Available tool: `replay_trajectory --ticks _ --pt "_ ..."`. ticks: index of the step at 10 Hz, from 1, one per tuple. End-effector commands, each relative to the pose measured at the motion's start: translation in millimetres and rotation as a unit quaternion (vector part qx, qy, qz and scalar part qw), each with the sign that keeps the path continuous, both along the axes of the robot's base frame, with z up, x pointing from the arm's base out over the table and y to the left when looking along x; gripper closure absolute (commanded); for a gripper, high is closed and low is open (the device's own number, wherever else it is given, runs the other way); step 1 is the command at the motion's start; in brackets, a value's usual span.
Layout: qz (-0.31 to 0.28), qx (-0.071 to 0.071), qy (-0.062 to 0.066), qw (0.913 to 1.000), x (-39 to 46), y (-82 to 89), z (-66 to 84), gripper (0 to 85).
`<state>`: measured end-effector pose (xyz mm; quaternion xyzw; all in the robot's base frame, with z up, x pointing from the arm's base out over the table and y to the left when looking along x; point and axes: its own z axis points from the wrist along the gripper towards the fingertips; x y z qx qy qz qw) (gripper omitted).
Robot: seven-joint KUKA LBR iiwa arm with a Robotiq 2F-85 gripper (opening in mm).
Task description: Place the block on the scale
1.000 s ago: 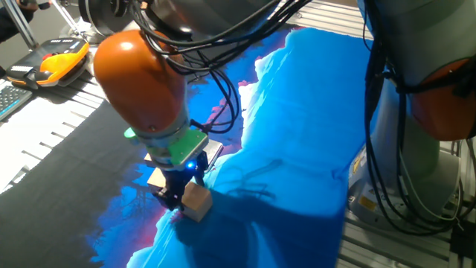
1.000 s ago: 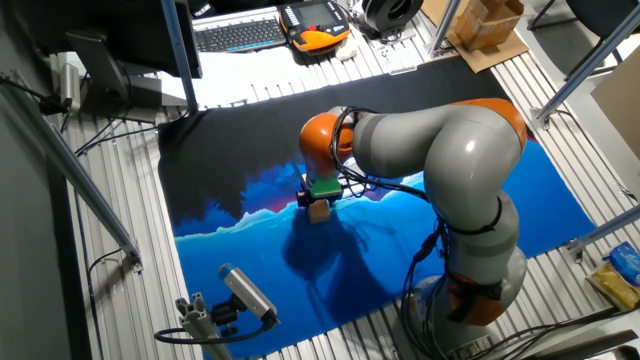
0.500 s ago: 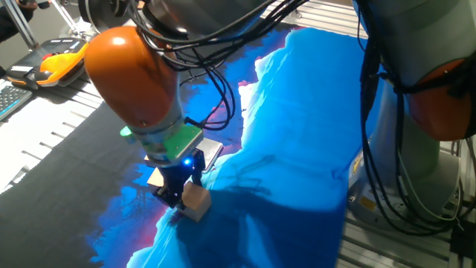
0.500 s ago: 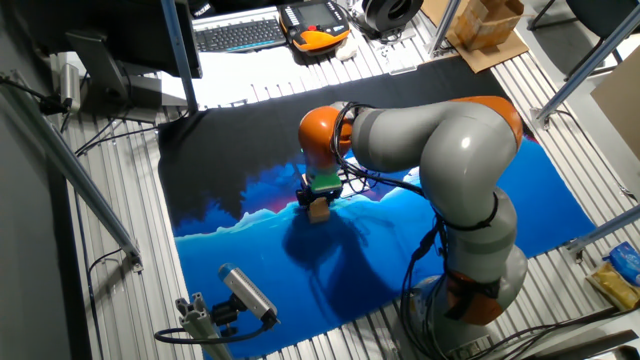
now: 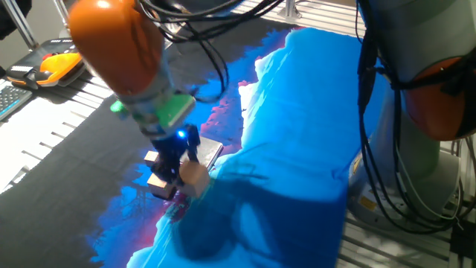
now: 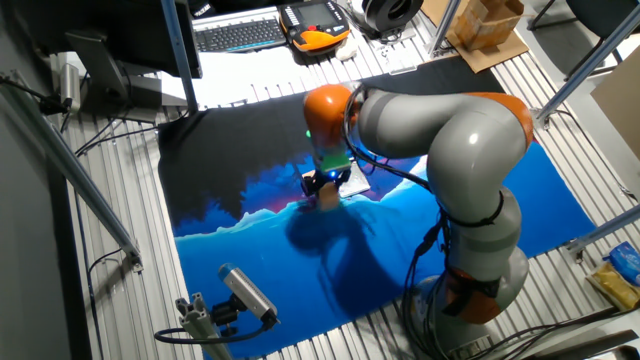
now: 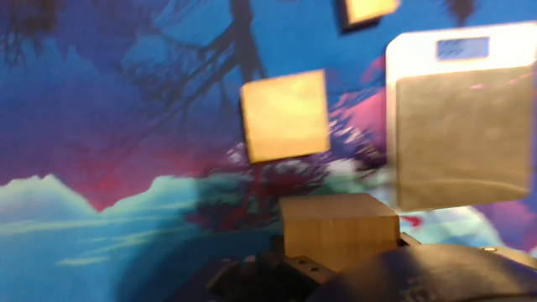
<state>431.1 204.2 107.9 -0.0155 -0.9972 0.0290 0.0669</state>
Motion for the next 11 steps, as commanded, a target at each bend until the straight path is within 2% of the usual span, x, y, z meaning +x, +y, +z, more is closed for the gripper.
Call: replay_trajectory --ticks 1,3,5,6,7,10,11 --pt "-0.009 0.006 -0.006 0.9999 5.3 -5.7 18.0 85.0" --pt "-0.018 0.007 -0.017 0.9997 18.9 -14.2 15.3 85.0" --pt "-0.021 0.009 -0.02 0.9995 31.1 -23.9 11.8 85.0" --pt "-0.024 0.02 -0.019 0.9993 37.9 -33.0 9.9 85.0" --pt "-0.016 0.017 -0.022 0.9995 41.3 -41.0 7.6 85.0" --pt "0.004 0.006 -0.035 0.9993 44.2 -67.3 -4.6 85.0" --pt "0.007 0.008 -0.038 0.9992 45.3 -75.7 -7.8 85.0"
